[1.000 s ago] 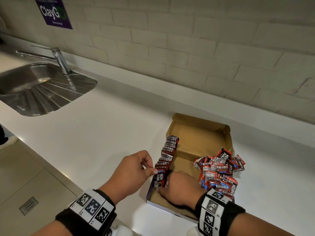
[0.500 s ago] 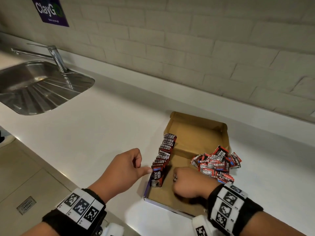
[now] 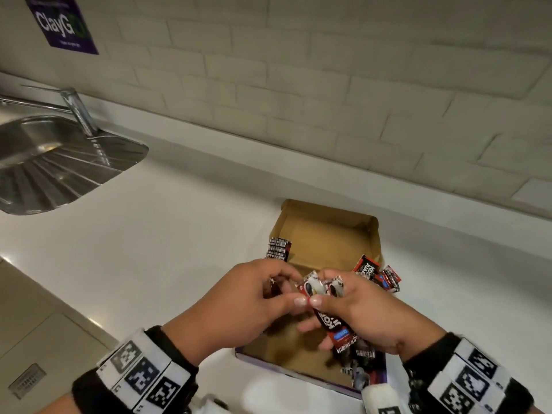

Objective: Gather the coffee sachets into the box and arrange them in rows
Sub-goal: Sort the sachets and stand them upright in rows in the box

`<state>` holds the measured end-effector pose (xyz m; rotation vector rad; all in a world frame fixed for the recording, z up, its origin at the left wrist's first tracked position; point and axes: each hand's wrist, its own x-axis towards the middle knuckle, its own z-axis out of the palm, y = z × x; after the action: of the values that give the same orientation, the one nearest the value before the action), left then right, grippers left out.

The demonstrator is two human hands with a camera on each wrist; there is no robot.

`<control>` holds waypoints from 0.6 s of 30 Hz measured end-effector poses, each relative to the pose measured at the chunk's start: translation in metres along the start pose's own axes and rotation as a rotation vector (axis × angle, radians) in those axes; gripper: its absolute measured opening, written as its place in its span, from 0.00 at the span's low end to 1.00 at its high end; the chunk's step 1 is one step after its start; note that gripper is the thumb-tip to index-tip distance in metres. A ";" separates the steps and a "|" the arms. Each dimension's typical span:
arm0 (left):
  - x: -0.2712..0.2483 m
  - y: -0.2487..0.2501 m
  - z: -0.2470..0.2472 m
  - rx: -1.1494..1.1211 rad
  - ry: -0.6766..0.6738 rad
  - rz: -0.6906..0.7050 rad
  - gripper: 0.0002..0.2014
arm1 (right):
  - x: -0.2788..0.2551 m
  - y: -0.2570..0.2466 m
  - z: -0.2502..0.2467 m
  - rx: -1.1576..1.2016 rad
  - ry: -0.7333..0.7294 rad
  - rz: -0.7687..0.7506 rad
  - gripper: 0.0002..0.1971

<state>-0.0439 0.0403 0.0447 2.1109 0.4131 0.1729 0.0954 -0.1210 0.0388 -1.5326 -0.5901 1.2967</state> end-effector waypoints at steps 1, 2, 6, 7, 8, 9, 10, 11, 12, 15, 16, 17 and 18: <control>0.002 0.002 0.004 0.029 -0.011 0.005 0.10 | -0.001 0.000 0.001 -0.014 -0.006 -0.004 0.11; 0.003 0.004 0.007 0.057 -0.011 0.007 0.09 | -0.003 0.000 0.001 -0.030 -0.026 -0.009 0.12; 0.005 0.002 0.015 0.026 0.009 -0.018 0.06 | -0.009 0.004 -0.002 -0.087 -0.061 -0.007 0.08; 0.005 -0.002 0.015 -0.015 0.034 -0.031 0.07 | -0.010 0.005 -0.003 -0.079 -0.042 -0.006 0.08; 0.004 -0.004 0.013 -0.072 0.071 -0.050 0.08 | -0.012 0.006 -0.006 -0.074 -0.009 -0.019 0.08; 0.002 -0.007 0.010 -0.131 0.100 -0.076 0.08 | -0.015 0.006 -0.009 -0.094 0.043 -0.045 0.08; -0.001 -0.009 0.006 -0.185 0.104 -0.098 0.09 | -0.017 0.005 -0.012 -0.129 0.112 -0.079 0.07; -0.005 -0.013 0.003 -0.219 0.069 -0.118 0.09 | -0.019 0.004 -0.014 -0.157 0.188 -0.110 0.08; -0.010 -0.014 0.001 -0.235 -0.001 -0.136 0.09 | -0.020 0.005 -0.016 -0.158 0.255 -0.133 0.10; -0.024 -0.010 0.006 -0.052 -0.228 -0.161 0.11 | -0.017 0.000 -0.014 -0.100 0.322 -0.188 0.07; -0.026 -0.008 0.007 0.046 -0.232 -0.158 0.11 | -0.014 0.000 -0.012 -0.171 0.316 -0.202 0.06; -0.028 -0.007 0.008 0.111 -0.196 -0.153 0.10 | -0.012 0.000 -0.011 -0.317 0.312 -0.209 0.06; -0.030 -0.005 0.006 0.125 -0.144 -0.148 0.10 | -0.009 0.000 -0.010 -0.501 0.306 -0.214 0.06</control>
<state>-0.0709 0.0274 0.0383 2.1886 0.5020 -0.0931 0.1019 -0.1325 0.0415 -1.9650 -0.8940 0.7592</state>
